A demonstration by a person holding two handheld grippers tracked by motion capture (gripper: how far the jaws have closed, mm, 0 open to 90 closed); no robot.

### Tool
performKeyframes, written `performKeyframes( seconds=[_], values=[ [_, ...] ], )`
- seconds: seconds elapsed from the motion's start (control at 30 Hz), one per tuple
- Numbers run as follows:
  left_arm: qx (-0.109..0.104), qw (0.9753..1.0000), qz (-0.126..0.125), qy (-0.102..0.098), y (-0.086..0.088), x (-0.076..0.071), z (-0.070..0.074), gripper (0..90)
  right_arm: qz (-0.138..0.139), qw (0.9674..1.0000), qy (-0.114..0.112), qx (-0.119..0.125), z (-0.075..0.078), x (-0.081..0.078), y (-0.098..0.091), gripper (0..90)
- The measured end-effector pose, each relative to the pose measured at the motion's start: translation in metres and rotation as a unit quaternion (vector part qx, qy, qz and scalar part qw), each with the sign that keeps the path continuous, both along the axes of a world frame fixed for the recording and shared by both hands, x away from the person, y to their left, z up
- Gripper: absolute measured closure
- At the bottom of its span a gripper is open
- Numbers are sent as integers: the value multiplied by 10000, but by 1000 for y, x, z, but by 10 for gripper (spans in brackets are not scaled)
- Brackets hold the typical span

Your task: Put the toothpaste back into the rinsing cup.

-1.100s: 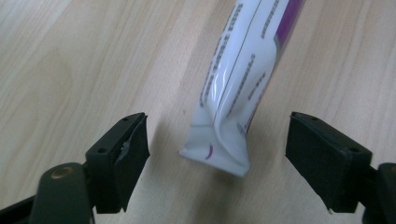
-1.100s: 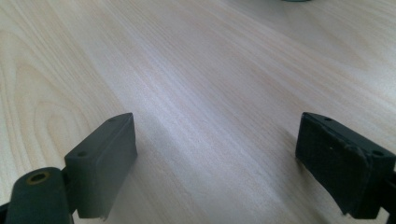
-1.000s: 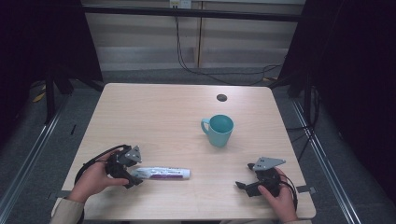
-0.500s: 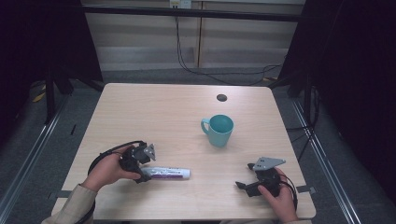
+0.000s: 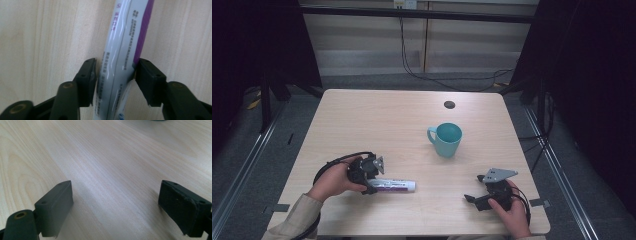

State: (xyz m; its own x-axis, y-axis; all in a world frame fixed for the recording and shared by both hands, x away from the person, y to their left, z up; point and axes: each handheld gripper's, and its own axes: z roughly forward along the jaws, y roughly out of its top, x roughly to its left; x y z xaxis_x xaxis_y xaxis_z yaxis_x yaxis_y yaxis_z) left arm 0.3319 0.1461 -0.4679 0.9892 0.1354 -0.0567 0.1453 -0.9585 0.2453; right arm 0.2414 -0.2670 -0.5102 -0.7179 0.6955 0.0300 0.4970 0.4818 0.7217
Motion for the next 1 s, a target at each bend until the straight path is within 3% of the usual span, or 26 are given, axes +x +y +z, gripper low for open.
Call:
performKeyframes(
  seconds=[0.03,0.2,0.33,0.43,0.5,0.67,0.77,0.87,1.0],
  values=[
    [92,9999,-124,18,-1,0,1,540,0,10000,0,0,0,0,0,116],
    [153,9995,-270,10,-4,-1,2,589,1,10000,-1,0,0,0,0,116],
    [-30,9999,-58,104,-1,-1,2,626,0,10000,1,2,0,0,0,116],
    [-72,9999,-76,116,1,0,3,641,1,10000,1,2,0,0,0,116],
    [-167,9997,-100,146,2,-1,4,751,2,10000,-1,2,0,0,0,116],
    [-371,9991,57,171,1,-7,3,764,2,10000,0,4,0,0,0,117],
    [-321,9991,67,279,-2,-8,4,766,3,10000,-2,0,0,0,0,116],
    [-245,9994,122,218,-4,-8,8,766,3,10000,0,1,0,0,0,117],
    [-296,9993,78,228,-7,-8,15,767,-2,10000,4,-1,0,0,0,116]
  ],
)
